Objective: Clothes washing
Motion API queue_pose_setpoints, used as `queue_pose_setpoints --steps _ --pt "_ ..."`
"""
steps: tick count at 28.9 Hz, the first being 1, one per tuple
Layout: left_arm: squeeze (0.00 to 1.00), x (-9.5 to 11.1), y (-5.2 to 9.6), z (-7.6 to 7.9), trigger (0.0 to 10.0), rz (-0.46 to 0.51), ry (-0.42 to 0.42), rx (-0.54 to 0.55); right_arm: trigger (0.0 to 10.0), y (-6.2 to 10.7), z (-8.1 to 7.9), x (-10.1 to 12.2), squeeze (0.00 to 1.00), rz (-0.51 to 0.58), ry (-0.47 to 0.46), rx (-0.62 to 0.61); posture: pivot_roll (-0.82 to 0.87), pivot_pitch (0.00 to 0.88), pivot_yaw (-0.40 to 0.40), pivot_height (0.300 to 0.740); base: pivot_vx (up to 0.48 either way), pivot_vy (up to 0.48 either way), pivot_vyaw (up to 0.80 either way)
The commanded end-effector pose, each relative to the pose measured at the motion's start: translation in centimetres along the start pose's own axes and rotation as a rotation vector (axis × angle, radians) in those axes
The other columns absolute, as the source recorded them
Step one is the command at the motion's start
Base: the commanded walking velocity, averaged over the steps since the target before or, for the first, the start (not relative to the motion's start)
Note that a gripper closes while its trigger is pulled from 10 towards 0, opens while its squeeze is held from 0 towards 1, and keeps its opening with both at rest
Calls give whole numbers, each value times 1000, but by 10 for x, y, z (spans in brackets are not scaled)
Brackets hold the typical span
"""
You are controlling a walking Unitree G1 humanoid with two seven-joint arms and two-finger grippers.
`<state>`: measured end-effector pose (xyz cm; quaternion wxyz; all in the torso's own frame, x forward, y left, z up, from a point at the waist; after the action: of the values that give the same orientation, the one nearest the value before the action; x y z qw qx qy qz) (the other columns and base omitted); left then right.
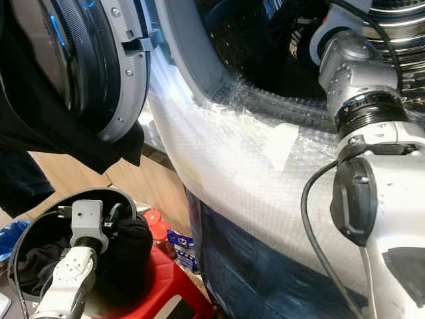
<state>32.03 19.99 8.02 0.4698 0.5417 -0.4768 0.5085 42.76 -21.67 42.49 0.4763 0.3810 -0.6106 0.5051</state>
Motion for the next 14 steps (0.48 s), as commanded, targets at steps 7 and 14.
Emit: queue_pose_setpoints --steps 7,14 --pt "0 -6 5 -4 10000 -33 -20 -15 10000 4 12 47 1000 169 45 -83 -23 57 155 740 0 0 0" --pt "0 -6 6 -4 10000 -37 -18 -31 10000 7 24 56 1000 248 61 -195 -14 66 159 740 0 0 0"
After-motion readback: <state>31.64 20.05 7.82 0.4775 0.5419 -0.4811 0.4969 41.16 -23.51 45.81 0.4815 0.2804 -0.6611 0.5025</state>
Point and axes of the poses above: a point about 5 cm out from each wrist's last joint towards the gripper, its own y axis pointing back from the gripper into the wrist, its own x axis along the axis of the wrist's last joint, z = x × y, the point moved 2 cm from there along -y, pointing out of the wrist towards the gripper, and after that the axes turned 4 degrees about y, right-handed, at the moved point
